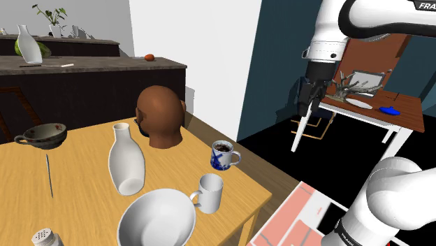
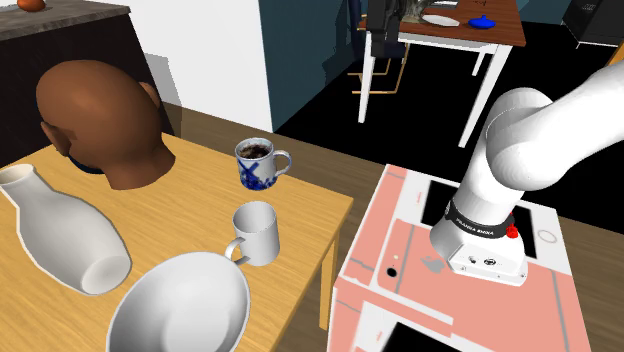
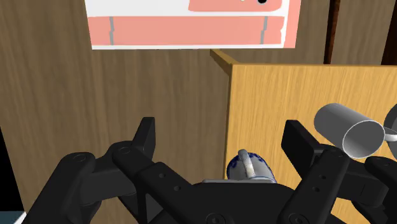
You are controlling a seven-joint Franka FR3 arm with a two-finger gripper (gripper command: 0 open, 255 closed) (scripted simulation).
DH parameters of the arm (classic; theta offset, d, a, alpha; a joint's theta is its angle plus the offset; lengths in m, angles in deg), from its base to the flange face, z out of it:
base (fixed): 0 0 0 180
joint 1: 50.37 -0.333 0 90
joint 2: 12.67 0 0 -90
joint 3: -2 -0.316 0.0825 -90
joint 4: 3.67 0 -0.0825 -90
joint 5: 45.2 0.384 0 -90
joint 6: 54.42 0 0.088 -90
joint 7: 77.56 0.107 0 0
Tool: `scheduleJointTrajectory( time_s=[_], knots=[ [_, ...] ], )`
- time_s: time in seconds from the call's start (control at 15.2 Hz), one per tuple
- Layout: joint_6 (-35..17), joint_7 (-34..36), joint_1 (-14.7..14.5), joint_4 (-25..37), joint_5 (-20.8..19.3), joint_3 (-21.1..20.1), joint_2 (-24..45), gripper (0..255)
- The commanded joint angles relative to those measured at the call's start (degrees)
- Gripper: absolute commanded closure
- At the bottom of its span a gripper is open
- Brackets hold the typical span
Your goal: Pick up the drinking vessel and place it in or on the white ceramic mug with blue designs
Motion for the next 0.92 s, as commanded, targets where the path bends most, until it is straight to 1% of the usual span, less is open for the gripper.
scheduleJointTrajectory(
  time_s=[0.0,0.46,0.86],
  knots=[
    [0.00,0.00,0.00,0.00,0.00,0.00,0.00,0],
    [-13.95,2.67,-3.38,-8.32,4.51,-5.51,1.80,0],
    [-26.74,4.78,-6.30,-12.66,7.84,-10.77,6.78,0]
  ],
)
